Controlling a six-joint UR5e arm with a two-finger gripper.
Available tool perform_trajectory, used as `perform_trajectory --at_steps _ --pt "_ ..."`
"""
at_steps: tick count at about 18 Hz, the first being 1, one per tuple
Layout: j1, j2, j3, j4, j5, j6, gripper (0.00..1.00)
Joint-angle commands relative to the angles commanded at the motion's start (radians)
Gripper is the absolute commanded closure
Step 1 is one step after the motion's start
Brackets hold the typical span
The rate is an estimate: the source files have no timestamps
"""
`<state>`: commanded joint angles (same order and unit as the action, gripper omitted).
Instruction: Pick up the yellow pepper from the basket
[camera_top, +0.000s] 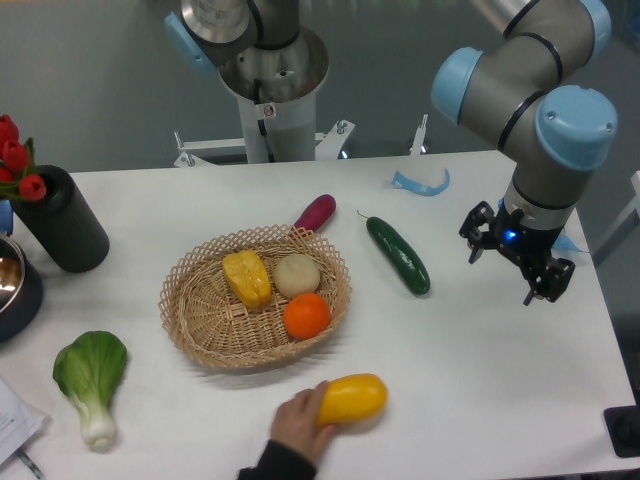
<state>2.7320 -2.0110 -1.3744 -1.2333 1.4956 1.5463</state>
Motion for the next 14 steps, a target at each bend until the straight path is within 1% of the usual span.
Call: perform_trajectory --at_steps 4,7,9,10,11,14 --pt "-0.015 0.003 0.002 0.002 -0.034 -0.012 0.00" --pt "-0.057 0.011 -0.011 0.012 -0.063 -0.040 0.00" --pt "-0.071 0.024 -0.012 0.012 -0.121 -0.109 0.00" --pt "-0.078 0.034 -0.018 0.014 -0.126 -0.148 0.00" --pt "-0.101 0.044 -0.020 0.017 -0.129 -0.188 0.00" --pt "-0.182 0.046 -0.020 0.026 -0.129 -0.279 0.00"
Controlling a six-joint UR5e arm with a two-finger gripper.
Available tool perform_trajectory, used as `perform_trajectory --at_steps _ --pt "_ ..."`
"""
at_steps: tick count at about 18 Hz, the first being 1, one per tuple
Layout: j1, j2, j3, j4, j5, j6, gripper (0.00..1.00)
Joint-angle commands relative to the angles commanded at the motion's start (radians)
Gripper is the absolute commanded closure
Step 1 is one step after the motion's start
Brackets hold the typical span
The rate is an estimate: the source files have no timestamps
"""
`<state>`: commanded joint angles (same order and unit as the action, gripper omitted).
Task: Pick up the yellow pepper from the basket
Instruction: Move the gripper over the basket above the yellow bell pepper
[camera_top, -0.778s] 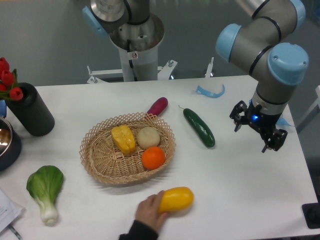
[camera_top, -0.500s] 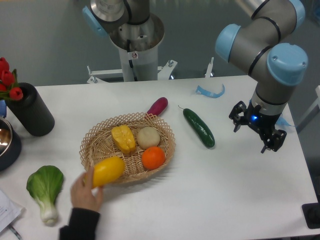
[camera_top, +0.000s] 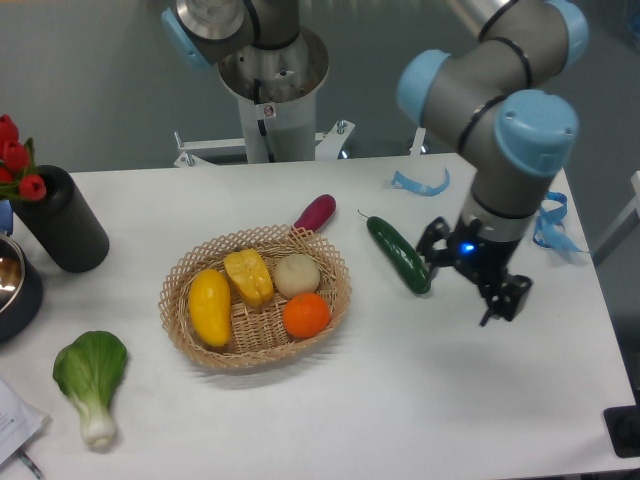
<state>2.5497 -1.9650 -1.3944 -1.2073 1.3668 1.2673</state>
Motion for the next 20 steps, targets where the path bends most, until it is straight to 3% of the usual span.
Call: perform_trajectory --at_steps 5,9,10,17,20 --pt "-0.141 -0.017 -0.035 0.136 0.005 -0.114 0.00" --pt "-0.213 -0.018 -0.142 0.316 0.006 -0.092 0.00" --pt "-0.223 -0.012 -0.165 0.330 0.008 -0.076 0.00" --pt "-0.232 0.069 -0.359 0.312 0.011 0.119 0.00" --pt "-0.230 0.126 -0.419 0.250 0.028 0.222 0.00"
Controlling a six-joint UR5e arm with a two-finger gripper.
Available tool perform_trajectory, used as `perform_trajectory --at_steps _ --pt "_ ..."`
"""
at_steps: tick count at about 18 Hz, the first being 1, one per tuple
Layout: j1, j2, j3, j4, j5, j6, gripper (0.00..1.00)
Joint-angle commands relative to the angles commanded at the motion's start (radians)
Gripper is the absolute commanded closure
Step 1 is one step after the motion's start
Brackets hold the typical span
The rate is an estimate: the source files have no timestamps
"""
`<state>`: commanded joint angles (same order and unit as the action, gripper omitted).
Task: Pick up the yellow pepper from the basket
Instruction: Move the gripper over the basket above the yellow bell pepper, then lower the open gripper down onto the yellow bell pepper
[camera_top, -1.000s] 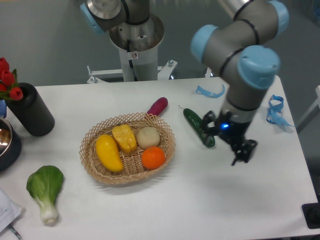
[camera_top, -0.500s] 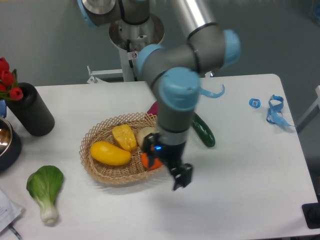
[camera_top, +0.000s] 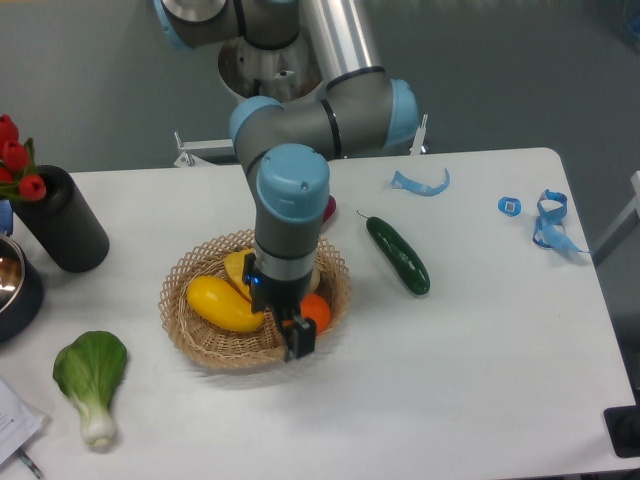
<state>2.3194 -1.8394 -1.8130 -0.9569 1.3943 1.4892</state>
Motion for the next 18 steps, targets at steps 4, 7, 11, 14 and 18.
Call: perform_trajectory --at_steps 4,7,11,14,18 --pt "-0.002 0.017 -0.008 -0.089 0.107 0.251 0.00" --pt "-0.006 0.012 -0.011 -0.089 0.120 0.373 0.00" --pt "-0.026 0.012 -0.005 -0.074 0.112 0.487 0.00" --pt "-0.029 0.025 -0.025 -0.062 0.115 0.570 0.00" --pt "-0.026 0.063 -0.075 -0.059 0.118 0.727 0.00"
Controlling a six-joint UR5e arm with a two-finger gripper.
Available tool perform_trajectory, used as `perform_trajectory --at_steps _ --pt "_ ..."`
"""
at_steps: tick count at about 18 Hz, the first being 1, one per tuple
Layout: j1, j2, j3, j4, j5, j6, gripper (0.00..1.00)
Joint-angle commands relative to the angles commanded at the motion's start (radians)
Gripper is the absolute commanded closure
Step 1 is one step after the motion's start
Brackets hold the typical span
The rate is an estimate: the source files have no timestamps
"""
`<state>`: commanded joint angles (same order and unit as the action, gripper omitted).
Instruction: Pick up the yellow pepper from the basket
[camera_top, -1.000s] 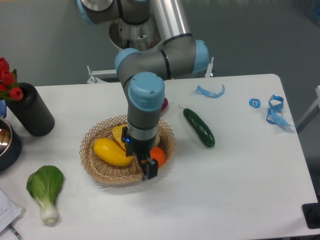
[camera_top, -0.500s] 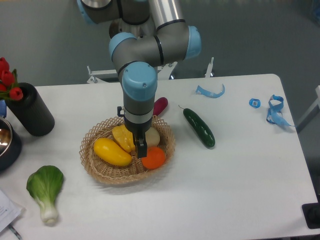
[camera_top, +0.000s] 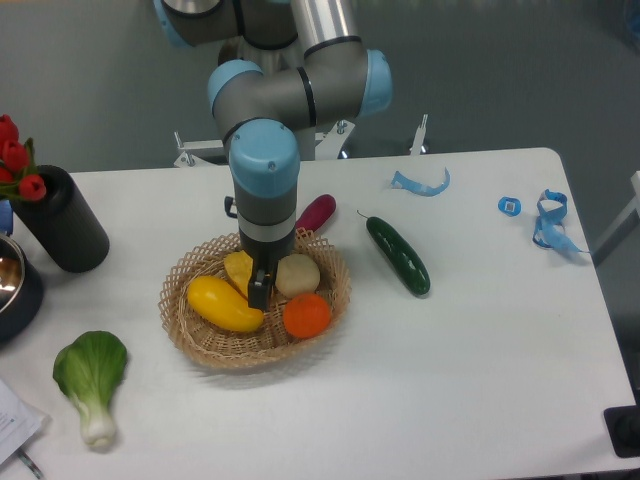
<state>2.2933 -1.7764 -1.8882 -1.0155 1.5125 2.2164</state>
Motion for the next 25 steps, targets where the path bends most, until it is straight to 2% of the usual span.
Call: perform_trajectory --at_steps 3,5,12,25 --pt "-0.009 0.000 -0.012 0.003 -0.005 0.034 0.01" --pt "-0.031 -0.008 -0.012 0.003 -0.005 0.048 0.07" --pt "-0.034 -0.012 -0.058 0.005 -0.006 0.075 0.03" --pt "-0.051 -0.041 -0.074 0.031 -0.005 0.083 0.03"
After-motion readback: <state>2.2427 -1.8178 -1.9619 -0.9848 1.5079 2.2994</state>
